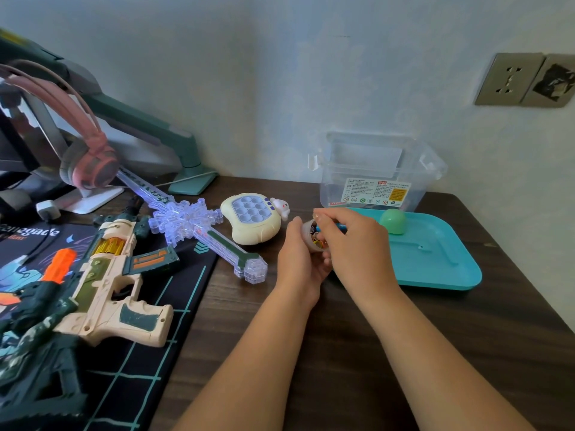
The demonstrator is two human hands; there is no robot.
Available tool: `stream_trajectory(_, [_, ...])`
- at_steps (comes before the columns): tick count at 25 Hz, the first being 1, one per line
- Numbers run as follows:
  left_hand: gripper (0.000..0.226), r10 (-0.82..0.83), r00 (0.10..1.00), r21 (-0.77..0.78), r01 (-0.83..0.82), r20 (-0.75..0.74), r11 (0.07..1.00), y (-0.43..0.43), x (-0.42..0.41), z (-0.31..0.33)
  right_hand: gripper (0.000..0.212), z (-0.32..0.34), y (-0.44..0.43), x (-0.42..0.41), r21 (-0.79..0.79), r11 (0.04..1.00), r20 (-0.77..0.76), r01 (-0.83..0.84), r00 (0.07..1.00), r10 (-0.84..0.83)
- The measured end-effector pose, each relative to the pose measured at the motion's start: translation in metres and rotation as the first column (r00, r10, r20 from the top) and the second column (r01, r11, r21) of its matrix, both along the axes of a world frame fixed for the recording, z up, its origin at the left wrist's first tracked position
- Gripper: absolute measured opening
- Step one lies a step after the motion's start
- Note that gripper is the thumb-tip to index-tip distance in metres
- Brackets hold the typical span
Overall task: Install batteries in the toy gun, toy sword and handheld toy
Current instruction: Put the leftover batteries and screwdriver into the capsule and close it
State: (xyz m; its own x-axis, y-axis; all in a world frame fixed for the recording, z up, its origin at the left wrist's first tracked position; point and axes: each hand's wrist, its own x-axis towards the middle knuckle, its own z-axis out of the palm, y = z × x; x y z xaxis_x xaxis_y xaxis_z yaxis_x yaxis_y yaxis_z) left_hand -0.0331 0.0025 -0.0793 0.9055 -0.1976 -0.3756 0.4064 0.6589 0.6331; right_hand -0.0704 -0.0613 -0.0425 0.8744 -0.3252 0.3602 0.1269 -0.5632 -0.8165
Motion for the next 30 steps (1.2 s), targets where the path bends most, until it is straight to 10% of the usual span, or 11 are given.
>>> stream_trajectory(24, [0.033, 0.064, 0.997, -0.008, -0.064, -0.034, 0.998, 0.004, 0.001, 0.001, 0.039, 0.009, 0.003, -0.011, -0.669, 0.743, -0.18, -0.021, 0.974, -0.135])
stream_trajectory(30, [0.034, 0.072, 0.993, -0.079, -0.08, -0.098, 0.994, 0.009, 0.004, 0.008, 0.011, 0.027, -0.021, -0.005, 0.054, 0.994, -0.048, 0.091, 0.995, -0.089])
